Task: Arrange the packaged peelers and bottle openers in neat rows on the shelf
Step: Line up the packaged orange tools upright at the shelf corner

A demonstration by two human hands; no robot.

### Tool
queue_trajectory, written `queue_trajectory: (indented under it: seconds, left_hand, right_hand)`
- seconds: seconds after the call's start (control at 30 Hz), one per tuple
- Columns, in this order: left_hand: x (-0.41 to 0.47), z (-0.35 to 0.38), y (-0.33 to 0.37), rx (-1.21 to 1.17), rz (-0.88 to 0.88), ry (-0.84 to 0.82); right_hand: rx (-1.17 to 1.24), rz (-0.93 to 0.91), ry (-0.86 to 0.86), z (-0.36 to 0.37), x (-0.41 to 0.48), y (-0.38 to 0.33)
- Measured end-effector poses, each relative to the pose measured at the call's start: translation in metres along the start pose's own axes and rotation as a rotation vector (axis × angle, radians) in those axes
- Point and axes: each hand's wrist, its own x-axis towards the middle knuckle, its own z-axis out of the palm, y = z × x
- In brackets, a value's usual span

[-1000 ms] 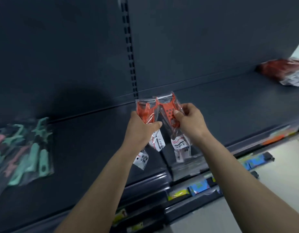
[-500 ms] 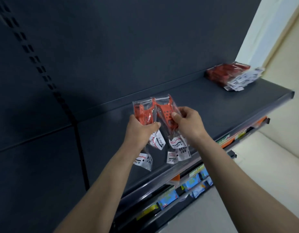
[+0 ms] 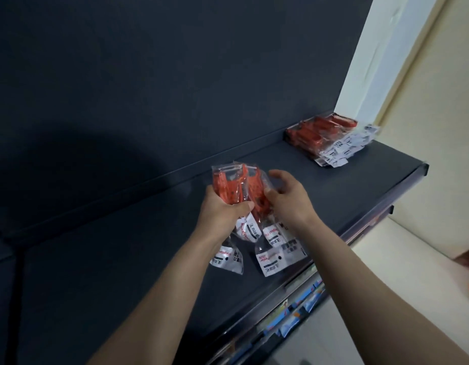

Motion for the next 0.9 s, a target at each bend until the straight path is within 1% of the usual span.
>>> queue_trajectory:
  seconds: [0.1,0.3,0.4,0.5,0.63,0.77,0.9]
  left_hand:
    - [0.012,0.029,0.004,0.02,0.008,0.055]
    - [0.028,0.091,0.014,-0.049,0.01,0.184]
    - [0.033,0.112,0.019,-0.057,0.005,0.281]
    - [0.04,0.127,0.019,-0.058,-0.006,0.338]
    - [0.052,0.133,0.019,-0.078,-0.02,0.374]
    - [0.068,0.134,0.022,-0.126,-0.031,0.363]
    - [0.091,0.135,0.032,-0.214,-0.014,0.284]
  right_hand:
    - [-0.026,-0.037,-0.115,-0.022,0.025,0.009]
    - [0.003,-0.061,-0.361,-0.075,0.072,0.02]
    - [0.009,-0.056,-0.432,-0.094,0.091,0.023]
    - [-0.035,-0.074,-0.452,-0.105,0.106,0.025]
    - [-0.075,-0.068,-0.428,-0.109,0.121,0.027]
    - [-0.147,-0.124,-0.374,-0.112,0.135,0.021]
    - [-0.178,-0.177,-0.357,-0.119,0.152,0.009]
